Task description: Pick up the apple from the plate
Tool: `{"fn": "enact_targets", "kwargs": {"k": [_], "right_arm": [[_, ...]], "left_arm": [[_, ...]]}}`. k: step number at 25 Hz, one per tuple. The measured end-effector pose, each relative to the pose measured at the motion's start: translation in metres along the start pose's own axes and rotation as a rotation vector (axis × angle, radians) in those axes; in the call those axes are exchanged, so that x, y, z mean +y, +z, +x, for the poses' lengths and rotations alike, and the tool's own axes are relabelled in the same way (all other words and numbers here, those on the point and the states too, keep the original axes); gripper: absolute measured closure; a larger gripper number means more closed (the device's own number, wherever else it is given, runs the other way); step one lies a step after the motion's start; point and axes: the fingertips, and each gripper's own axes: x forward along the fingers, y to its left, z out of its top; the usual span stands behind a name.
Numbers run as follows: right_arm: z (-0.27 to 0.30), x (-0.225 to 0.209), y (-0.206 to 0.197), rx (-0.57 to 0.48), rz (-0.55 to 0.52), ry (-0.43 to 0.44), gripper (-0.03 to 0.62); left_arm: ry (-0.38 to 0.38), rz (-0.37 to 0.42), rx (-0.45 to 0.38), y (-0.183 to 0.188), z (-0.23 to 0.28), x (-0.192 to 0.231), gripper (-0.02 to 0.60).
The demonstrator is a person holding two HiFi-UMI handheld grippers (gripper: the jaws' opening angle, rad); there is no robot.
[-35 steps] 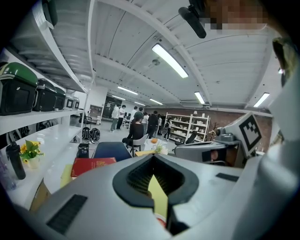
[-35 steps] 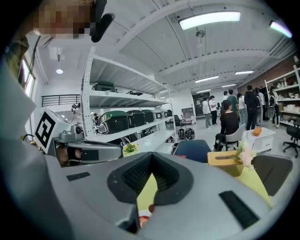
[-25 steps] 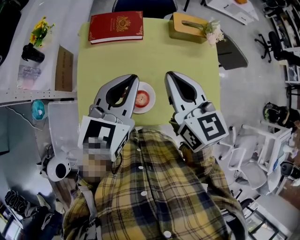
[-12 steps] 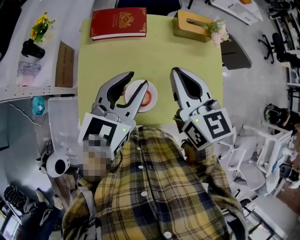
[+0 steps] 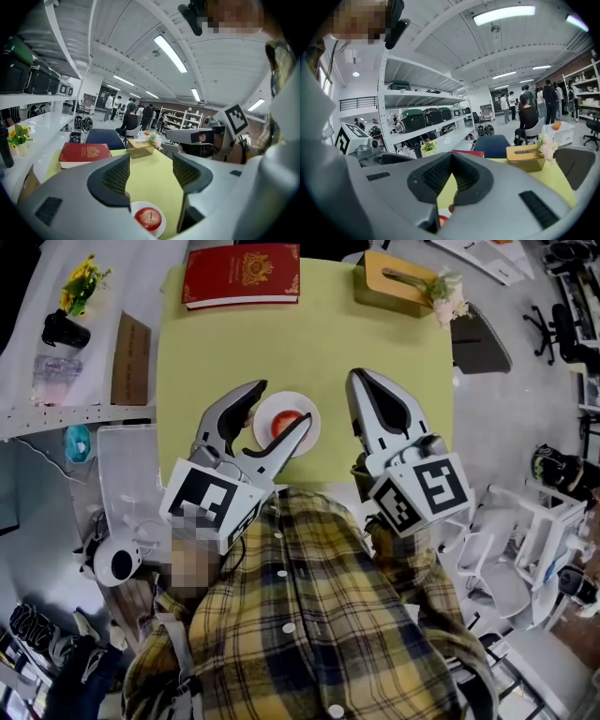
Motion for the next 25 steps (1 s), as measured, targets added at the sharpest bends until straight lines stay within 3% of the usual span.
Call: {"fn": "enact_targets", "kwargs": {"k": [11,25], "right_arm": [[0.007,-0.007,-0.036,0.062,0.051,-0.011,0.597],[0.016,-0.019,-0.082,0.122,0.098,-0.017,0.597]], "left_arm": [[-0.032,-0.043,0.121,-0.07,0.02,-0.001,0.291],[-0.006,0.023,0.242,-0.154,0.046,0.004,0.22]]}}
